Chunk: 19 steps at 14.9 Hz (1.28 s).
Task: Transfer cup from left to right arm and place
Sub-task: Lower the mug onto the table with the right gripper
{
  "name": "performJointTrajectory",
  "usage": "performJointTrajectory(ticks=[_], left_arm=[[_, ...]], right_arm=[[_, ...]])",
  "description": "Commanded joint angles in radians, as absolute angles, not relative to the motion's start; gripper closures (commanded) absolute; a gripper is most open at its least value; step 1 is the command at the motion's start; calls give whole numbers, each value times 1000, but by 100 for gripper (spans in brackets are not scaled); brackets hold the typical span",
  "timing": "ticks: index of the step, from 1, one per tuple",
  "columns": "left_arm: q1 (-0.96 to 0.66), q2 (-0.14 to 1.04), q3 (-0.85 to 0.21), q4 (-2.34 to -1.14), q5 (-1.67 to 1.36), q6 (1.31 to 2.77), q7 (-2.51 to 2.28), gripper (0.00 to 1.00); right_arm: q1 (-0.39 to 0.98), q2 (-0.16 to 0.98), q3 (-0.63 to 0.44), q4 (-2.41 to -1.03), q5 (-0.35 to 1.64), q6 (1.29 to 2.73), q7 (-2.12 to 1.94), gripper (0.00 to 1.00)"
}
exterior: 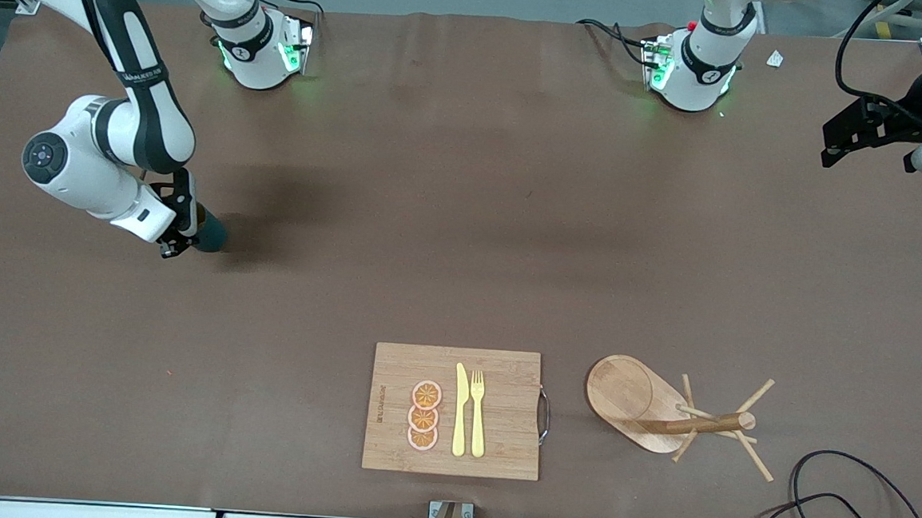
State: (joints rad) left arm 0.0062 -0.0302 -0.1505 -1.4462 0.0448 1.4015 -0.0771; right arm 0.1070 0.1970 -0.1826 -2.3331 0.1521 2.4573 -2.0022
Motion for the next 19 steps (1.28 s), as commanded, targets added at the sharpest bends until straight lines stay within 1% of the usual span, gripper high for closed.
performJointTrajectory(ticks=[1, 2, 4, 5, 7, 8, 12, 15, 19], left_arm=[[5, -20, -153, -1420, 44, 1385, -60, 0], [5, -21, -153, -1420, 43, 1385, -60, 0], [6, -21, -153, -1422, 41, 1385, -58, 0], [6, -21, -153, -1424, 41, 1384, -58, 0], [6, -21, -153, -1422, 41, 1384, -60, 0], [6, -21, -153, -1422, 41, 1384, -60, 0], [9, -21, -152, -1422, 41, 1384, -60, 0], [8, -18, -152, -1422, 41, 1385, -60, 0], [9, -17, -152, -1420, 41, 1385, -58, 0]], right_arm=[[94, 173, -175, -2339, 127, 2439, -1959, 86], [94, 173, -175, -2339, 127, 2439, -1954, 73], [95, 173, -175, -2339, 127, 2439, -1947, 57], [95, 173, -175, -2339, 127, 2439, -1947, 44], [94, 172, -173, -2339, 126, 2439, -1948, 28], [94, 172, -175, -2339, 126, 2434, -1948, 25], [92, 158, -176, -2338, 126, 2405, -1948, 25], [78, 134, -178, -2323, 126, 2358, -1948, 25], [69, 92, -176, -2223, 126, 2194, -1916, 25]])
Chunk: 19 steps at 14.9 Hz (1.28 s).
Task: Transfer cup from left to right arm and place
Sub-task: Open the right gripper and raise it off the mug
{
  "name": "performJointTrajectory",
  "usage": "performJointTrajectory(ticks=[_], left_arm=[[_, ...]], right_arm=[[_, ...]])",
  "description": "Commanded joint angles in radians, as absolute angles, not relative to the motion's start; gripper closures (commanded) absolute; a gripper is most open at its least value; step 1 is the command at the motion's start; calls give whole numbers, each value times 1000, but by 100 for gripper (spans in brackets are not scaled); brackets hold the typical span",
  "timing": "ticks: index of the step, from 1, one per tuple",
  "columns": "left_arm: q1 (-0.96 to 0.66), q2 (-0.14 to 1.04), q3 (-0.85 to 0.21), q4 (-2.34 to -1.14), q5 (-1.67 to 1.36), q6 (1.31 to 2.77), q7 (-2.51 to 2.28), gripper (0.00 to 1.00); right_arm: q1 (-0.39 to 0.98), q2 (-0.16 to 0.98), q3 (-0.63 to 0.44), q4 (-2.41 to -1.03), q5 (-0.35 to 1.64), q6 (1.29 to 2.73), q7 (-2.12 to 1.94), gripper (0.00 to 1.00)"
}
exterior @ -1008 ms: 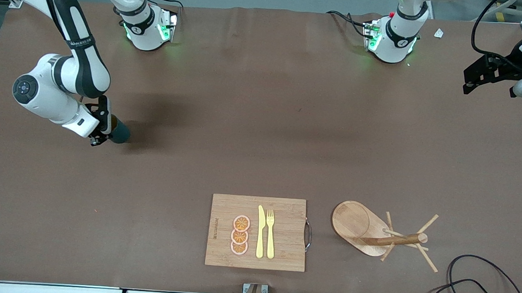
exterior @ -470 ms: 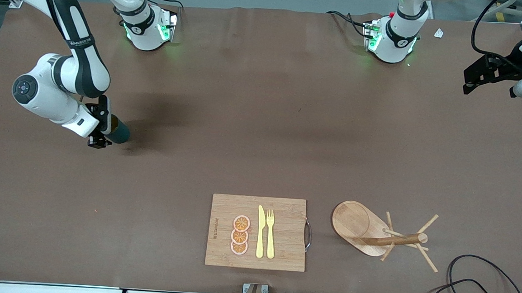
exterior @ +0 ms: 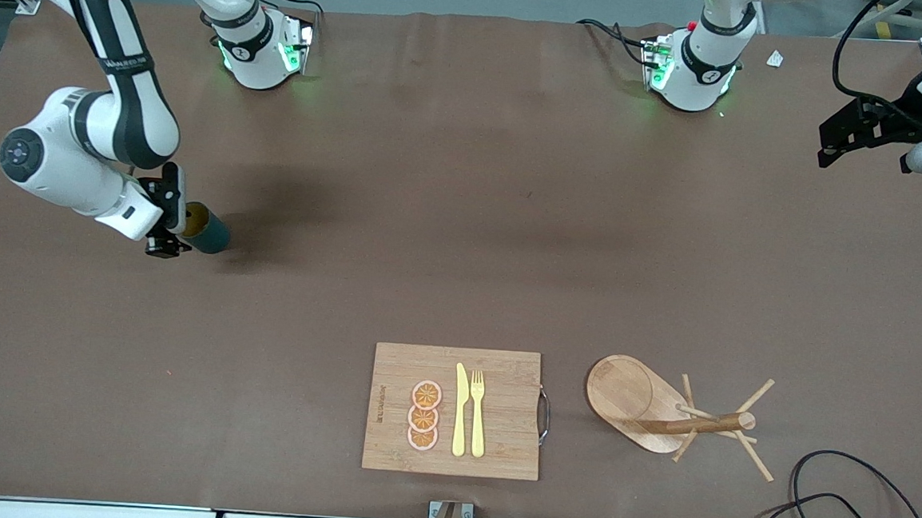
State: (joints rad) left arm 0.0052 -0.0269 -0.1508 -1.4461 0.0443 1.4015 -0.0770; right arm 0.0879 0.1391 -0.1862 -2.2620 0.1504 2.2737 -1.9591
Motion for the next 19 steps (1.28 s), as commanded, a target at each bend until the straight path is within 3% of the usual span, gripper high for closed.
performJointTrajectory(ticks=[1, 5, 10, 11, 12, 15, 19], left_arm=[[14, -17, -152, -1422, 40, 1384, -57, 0], [18, -15, -147, -1424, 40, 1385, -57, 0], [17, -15, -143, -1427, 37, 1384, -58, 0], [15, -15, -143, -1427, 35, 1384, -57, 0], [15, -15, -143, -1428, 35, 1384, -57, 0], [11, -15, -147, -1428, 35, 1384, -58, 0], [14, -20, -150, -1430, 35, 1367, -57, 0]], right_arm=[[69, 87, -178, -2171, 126, 2139, -1913, 25], [45, 95, -181, -1909, 49, 1880, -1797, 25], [57, 103, -176, -1711, -2, 1783, -1548, 18], [57, 104, -175, -1689, 0, 1767, -1498, 14], [57, 104, -175, -1674, 2, 1767, -1423, 0], [78, 103, -170, -1631, 14, 1746, -1139, 0], [80, 87, -170, -1609, 67, 1602, -733, 0]])
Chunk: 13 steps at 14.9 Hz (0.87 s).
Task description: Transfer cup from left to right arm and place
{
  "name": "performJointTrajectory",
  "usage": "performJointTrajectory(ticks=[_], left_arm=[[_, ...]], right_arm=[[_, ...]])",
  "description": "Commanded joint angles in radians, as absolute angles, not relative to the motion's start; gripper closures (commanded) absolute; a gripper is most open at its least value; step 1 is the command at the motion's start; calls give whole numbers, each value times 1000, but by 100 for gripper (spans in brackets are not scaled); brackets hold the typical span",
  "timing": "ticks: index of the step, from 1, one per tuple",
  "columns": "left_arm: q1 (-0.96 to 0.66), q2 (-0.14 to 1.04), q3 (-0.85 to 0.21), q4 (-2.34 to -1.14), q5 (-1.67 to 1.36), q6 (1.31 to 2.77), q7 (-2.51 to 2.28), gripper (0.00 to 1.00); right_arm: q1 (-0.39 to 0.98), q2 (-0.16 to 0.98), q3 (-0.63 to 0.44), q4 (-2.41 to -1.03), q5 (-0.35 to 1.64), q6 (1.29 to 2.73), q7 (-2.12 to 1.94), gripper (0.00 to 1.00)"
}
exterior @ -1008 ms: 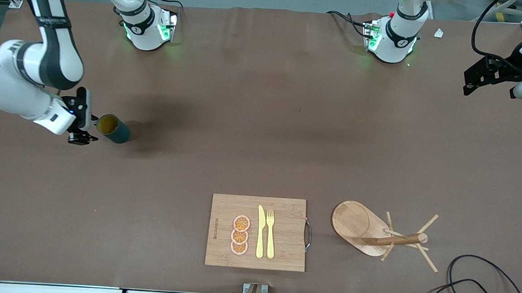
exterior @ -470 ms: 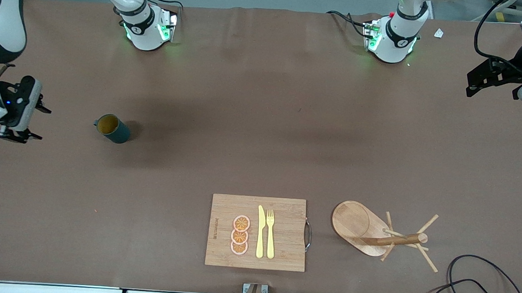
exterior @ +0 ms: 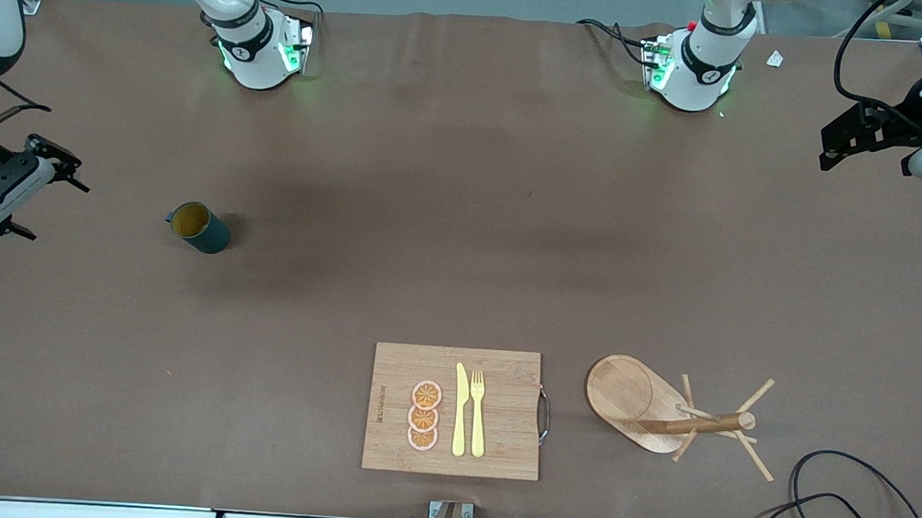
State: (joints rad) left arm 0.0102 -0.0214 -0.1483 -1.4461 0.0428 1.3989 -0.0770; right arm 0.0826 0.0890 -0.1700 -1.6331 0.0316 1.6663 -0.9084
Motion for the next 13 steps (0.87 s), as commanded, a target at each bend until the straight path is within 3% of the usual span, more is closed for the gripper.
performJointTrajectory(ticks=[1, 13], left_arm=[[12, -18, -150, -1430, 34, 1339, -60, 0], [2, -17, -164, -1425, 34, 1344, -84, 0]], right_arm=[[75, 83, -173, -1602, 83, 1570, -666, 0], [98, 46, -169, -1494, -9, 1411, 44, 0]])
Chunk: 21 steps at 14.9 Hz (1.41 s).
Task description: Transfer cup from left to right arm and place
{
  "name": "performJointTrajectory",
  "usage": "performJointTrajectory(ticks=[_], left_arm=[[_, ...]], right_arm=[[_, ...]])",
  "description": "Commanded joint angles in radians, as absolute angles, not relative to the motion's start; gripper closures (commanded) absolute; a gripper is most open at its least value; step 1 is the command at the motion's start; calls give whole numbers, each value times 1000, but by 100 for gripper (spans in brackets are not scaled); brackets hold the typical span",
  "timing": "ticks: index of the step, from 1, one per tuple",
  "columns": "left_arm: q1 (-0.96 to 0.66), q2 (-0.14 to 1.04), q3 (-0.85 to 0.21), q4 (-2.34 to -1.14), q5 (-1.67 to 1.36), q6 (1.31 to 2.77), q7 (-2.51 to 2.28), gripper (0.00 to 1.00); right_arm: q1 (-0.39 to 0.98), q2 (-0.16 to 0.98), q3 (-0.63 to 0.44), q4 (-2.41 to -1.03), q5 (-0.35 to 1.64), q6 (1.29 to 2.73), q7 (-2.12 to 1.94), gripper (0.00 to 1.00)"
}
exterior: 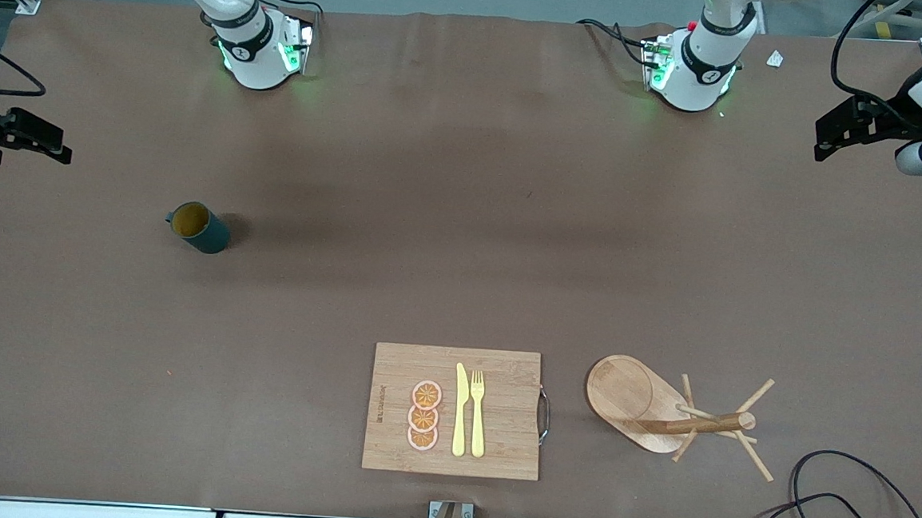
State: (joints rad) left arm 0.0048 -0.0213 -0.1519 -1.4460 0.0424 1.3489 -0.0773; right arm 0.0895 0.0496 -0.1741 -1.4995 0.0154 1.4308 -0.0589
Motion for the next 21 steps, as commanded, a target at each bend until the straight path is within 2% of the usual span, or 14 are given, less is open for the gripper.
performJointTrajectory(ticks=[1, 6, 13, 21], left_arm=[[9, -18, -179, -1427, 35, 1344, -84, 0], [17, -37, -181, -1453, 34, 1344, -84, 0], [21, -83, -166, -1462, 26, 1307, -81, 0], [49, -72, -172, -1477, -31, 1341, -103, 0]], right_arm=[[100, 46, -169, -1494, -9, 1414, 44, 0], [100, 46, -169, -1500, 3, 1425, 48, 0], [166, 46, -169, -1497, 3, 1448, 43, 0], [137, 46, -172, -1500, 2, 1450, 37, 0]])
